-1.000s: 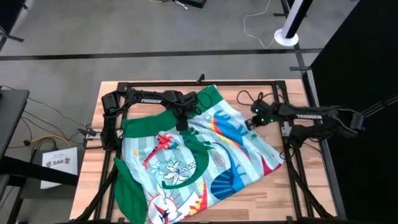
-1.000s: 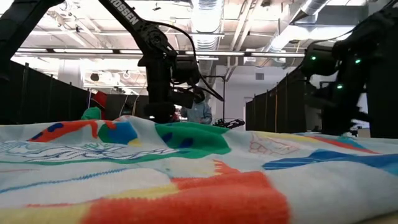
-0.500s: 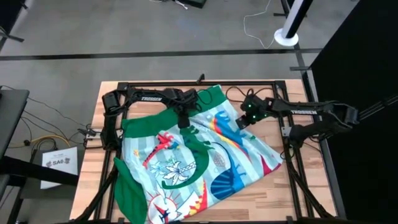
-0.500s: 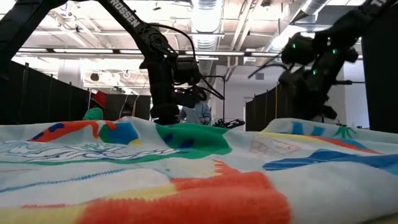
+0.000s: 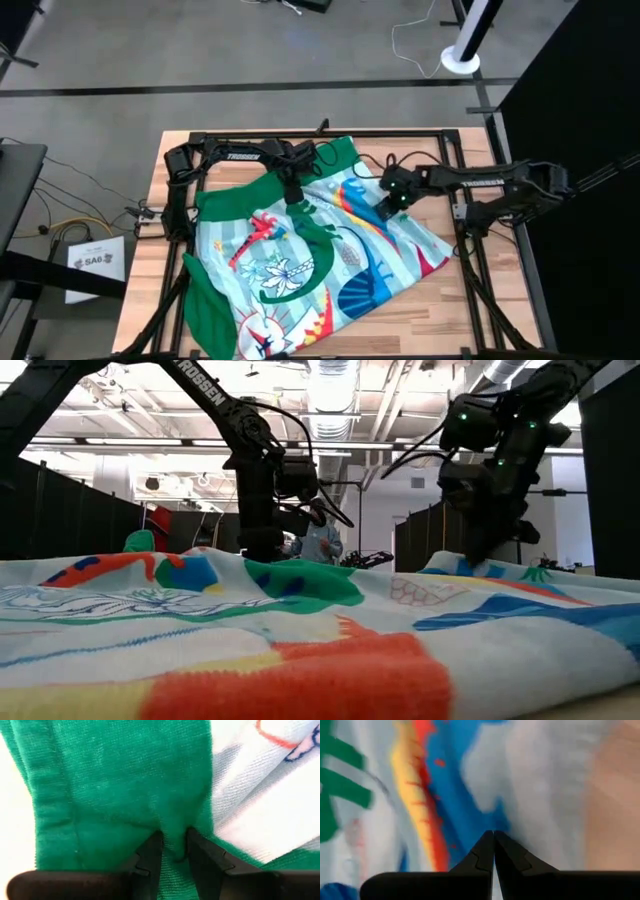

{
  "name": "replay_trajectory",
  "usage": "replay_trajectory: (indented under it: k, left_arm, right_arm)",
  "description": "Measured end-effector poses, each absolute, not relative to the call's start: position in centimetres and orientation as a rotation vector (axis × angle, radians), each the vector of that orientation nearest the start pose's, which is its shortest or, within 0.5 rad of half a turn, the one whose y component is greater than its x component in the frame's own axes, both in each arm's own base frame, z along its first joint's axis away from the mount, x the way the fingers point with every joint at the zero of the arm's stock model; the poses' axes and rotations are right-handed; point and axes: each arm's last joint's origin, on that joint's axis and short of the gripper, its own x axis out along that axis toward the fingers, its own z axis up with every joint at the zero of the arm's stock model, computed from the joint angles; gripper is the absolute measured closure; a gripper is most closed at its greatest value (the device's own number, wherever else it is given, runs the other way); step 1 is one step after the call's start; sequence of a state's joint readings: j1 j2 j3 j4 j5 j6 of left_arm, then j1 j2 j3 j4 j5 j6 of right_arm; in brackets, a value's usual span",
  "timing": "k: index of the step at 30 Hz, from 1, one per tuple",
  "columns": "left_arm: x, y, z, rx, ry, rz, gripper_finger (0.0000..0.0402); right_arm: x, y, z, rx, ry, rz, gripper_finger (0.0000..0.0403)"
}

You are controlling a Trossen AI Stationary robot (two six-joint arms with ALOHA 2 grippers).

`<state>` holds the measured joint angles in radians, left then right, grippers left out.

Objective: Roll towel
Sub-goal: Roll the multicolor dinosaur print towel

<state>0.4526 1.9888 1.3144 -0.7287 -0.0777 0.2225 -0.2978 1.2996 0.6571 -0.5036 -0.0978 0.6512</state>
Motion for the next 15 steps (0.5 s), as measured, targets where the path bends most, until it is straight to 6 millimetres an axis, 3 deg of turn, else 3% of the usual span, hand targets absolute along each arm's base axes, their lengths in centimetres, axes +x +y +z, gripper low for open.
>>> replay_trajectory:
  k: [4, 8, 11, 15]
  left_arm:
    - [33.0, 16.3, 14.3, -0.088, 1.464, 0.273, 0.0325]
    - [32.9, 16.4, 14.3, -0.057, 1.479, 0.258, 0.0325]
    - [32.8, 16.6, 14.3, -0.023, 1.481, 0.226, 0.0325]
    - [32.9, 16.6, 14.4, 0.059, 1.489, 0.158, 0.0325]
  right_arm:
    - [18.3, -6.8, 17.9, 0.773, 1.156, -0.658, 0.0403]
    - [15.4, -6.1, 18.2, 0.776, 1.338, -0.693, 0.0403]
    - [14.3, -5.7, 16.8, 0.784, 1.388, -0.708, 0.0403]
    - [14.5, -5.3, 14.4, 0.820, 1.369, -0.688, 0.0403]
